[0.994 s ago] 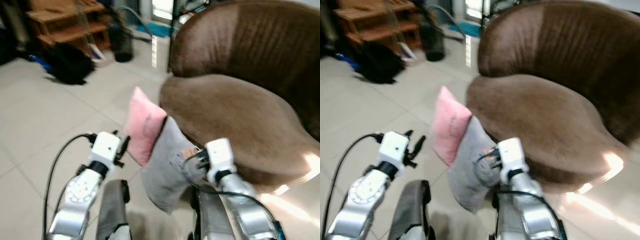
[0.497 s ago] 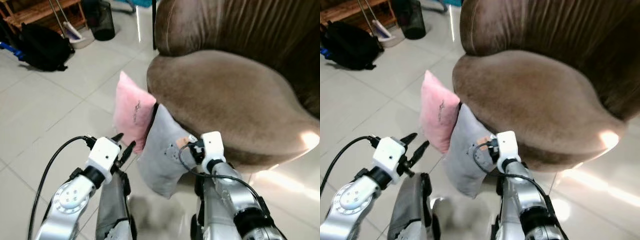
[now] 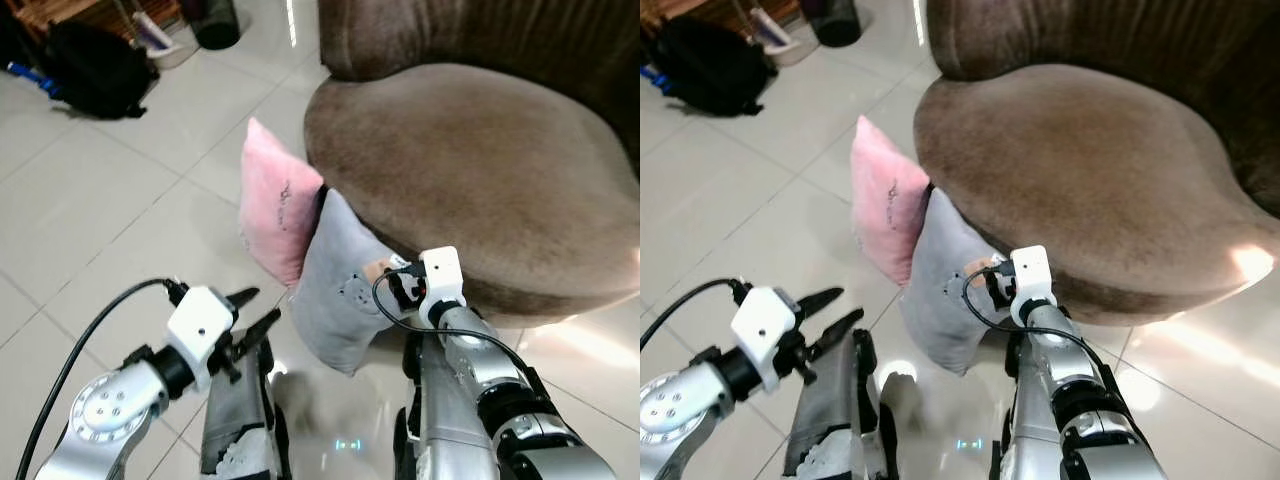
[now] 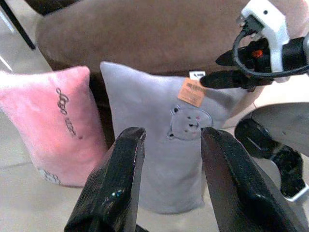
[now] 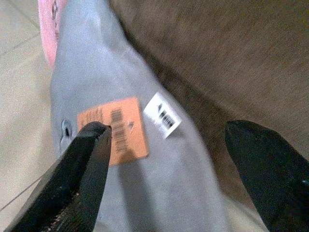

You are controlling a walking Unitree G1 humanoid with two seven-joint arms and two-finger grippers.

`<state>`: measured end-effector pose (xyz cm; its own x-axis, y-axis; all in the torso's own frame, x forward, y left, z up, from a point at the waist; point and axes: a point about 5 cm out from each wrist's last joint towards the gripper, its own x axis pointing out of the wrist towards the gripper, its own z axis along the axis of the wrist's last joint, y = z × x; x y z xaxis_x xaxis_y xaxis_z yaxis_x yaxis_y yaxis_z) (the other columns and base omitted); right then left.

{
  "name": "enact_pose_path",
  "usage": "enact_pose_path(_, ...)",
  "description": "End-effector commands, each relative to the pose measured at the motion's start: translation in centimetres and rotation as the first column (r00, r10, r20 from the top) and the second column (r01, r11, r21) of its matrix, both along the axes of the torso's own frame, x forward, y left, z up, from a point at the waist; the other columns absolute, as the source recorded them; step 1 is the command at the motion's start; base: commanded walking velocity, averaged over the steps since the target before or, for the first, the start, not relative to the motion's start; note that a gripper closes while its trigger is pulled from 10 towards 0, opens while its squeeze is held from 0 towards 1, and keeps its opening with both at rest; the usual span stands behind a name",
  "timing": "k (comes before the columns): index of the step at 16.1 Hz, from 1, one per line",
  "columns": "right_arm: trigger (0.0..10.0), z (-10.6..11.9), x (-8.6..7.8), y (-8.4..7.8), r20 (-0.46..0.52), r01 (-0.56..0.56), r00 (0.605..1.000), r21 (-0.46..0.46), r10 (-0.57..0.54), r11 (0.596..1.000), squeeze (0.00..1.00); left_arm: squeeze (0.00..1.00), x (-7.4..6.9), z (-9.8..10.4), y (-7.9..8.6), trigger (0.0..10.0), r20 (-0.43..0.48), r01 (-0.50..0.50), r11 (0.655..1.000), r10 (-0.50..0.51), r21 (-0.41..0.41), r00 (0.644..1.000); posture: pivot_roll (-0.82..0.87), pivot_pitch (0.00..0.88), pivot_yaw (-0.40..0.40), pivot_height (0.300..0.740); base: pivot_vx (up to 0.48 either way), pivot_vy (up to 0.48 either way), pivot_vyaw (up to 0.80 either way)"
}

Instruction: Move the pillow to the sofa from floor

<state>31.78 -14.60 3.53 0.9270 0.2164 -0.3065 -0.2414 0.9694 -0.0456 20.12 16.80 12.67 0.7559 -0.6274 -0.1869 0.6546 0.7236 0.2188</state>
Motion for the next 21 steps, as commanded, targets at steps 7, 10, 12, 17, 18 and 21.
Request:
enact_pose_path(7, 10.0, -1.8, -0.5, -1.1, -0.108, 0.072, 0.991, -0.040, -0.076, 0.997, 1.00, 0.00, -1.4, 0.9, 0.6, 10.0, -0.052, 0.054, 0.998, -0.053, 0.025, 0.997, 0.24, 0.299, 0.107, 0.530, 0.000, 0.000, 0.00)
enact_pose_path(10, 10.0, -1.7, -0.3, -2.1, -0.098, 0.146, 0.984, -0.045, -0.150, 0.988, 0.00, 0.00, -1.6, 1.2, 1.1, 10.0, -0.055, 0.051, 0.998, -0.049, 0.042, 0.997, 0.25, 0.302, 0.121, 0.530, 0.000, 0.000, 0.00)
enact_pose_path(12, 10.0, -1.8, -0.4, -2.0, -0.108, 0.125, 0.986, -0.035, -0.129, 0.991, 0.00, 0.00, -1.6, 1.2, 1.1, 10.0, -0.060, 0.056, 0.997, -0.054, 0.044, 0.997, 0.25, 0.305, 0.122, 0.530, 0.000, 0.000, 0.00)
enact_pose_path(17, 0.0, -1.9, -0.6, -1.4, -0.100, 0.088, 0.991, 0.012, -0.086, 0.996, 0.00, 0.00, -1.6, 1.2, 0.9, 10.0, -0.066, 0.066, 0.997, -0.063, 0.042, 0.996, 0.25, 0.307, 0.125, 0.530, 0.000, 0.000, 0.00)
enact_pose_path(18, 0.0, -1.9, -0.6, -1.4, -0.099, 0.085, 0.992, 0.013, -0.083, 0.996, 0.00, 0.00, -1.6, 1.1, 0.8, 10.0, -0.068, 0.066, 0.997, -0.063, 0.043, 0.996, 0.25, 0.304, 0.125, 0.530, 0.000, 0.000, 0.00)
enact_pose_path(21, 0.0, -1.9, -0.6, -1.3, -0.096, 0.076, 0.993, 0.017, -0.074, 0.997, 0.00, 0.00, -1.5, 1.1, 0.8, 10.0, -0.067, 0.070, 0.997, -0.067, 0.045, 0.995, 0.25, 0.299, 0.128, 0.530, 0.000, 0.000, 0.00)
